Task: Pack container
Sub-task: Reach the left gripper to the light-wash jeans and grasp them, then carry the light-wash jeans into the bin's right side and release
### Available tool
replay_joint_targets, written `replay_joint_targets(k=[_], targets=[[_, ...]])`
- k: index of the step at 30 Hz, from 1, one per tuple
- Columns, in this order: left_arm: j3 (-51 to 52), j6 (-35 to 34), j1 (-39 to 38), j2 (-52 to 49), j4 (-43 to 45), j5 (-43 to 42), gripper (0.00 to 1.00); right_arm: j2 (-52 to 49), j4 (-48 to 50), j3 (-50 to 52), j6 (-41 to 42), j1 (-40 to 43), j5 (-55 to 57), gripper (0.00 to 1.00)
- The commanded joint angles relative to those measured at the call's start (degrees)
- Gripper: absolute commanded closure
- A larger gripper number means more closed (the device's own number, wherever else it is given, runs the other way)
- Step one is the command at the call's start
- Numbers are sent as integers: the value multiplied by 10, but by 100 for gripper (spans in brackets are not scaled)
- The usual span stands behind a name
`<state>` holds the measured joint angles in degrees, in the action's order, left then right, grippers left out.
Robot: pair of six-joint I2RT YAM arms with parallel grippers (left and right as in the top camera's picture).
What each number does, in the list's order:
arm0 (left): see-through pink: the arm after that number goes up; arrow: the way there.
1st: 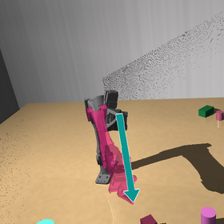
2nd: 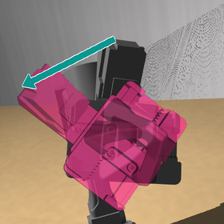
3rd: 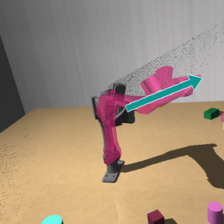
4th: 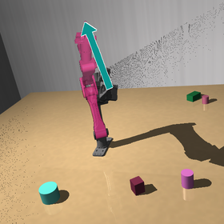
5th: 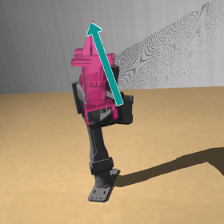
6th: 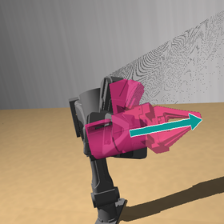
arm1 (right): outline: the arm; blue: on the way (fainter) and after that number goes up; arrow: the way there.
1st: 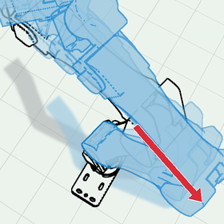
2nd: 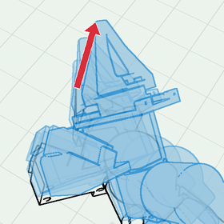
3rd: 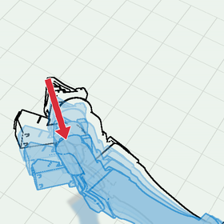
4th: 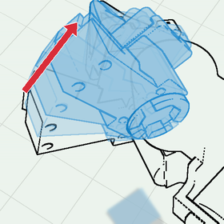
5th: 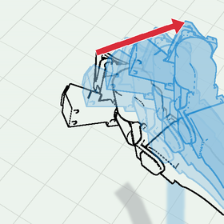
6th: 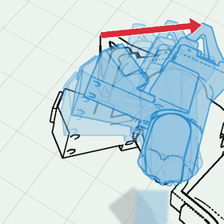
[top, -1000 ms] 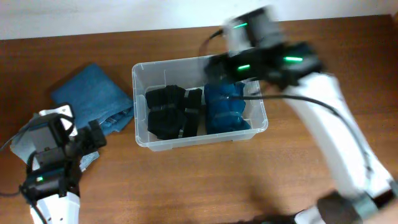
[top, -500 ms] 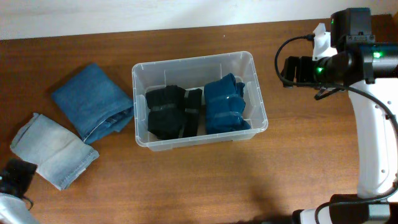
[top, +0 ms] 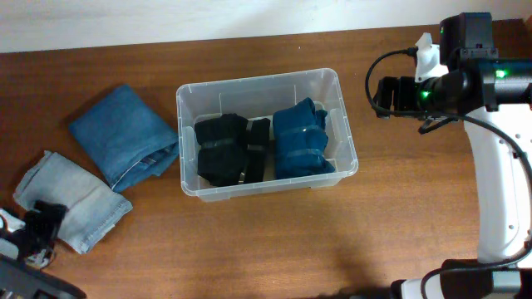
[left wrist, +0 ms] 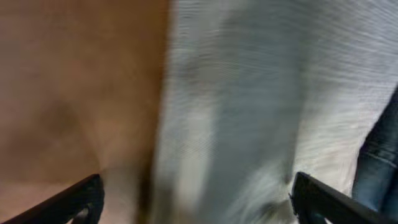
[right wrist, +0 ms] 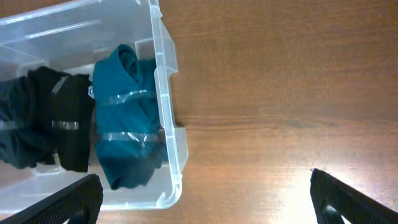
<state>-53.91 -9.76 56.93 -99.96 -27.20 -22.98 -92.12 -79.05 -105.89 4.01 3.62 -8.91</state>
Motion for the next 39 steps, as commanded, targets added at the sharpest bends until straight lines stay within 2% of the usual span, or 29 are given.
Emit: replay_joint_targets(k=[1,2,4,7,12,15,20,23,26,30,39], targets=[[5,17,-15,-41,2,-76,30,-2,1,3,-6,2,-6,1],[5,17,-17,-41,2,-85,43,-2,1,3,-6,2,-6,1],[4,17,-18,-38,2,-117,76,-2,-1,3,-6,2,-6,1],[1,17,-17,-28,-13,-158,99,-2,-1,3,-6,2,-6,1],[-19,16,-18,29,-64,-179,99,-2,-5,3,-6,2,-6,1],[-49,-3,-18,91,-93,-220,99,-2,-4,3,-6,2,-5,2],[-141,-28,-27,186,-155,-248,99,-2,-5,3,-6,2,-5,1],[-204,-28,-68,231,-180,-249,99,-2,-5,3,0,5,13,2],[-242,-45,-140,264,-179,-248,99,-1,-9,3,16,17,36,1],[-254,-83,-279,289,-130,-234,99,-1,-13,3,16,38,35,1],[-254,-185,-682,250,-17,24,99,-1,-13,3,11,40,40,1]])
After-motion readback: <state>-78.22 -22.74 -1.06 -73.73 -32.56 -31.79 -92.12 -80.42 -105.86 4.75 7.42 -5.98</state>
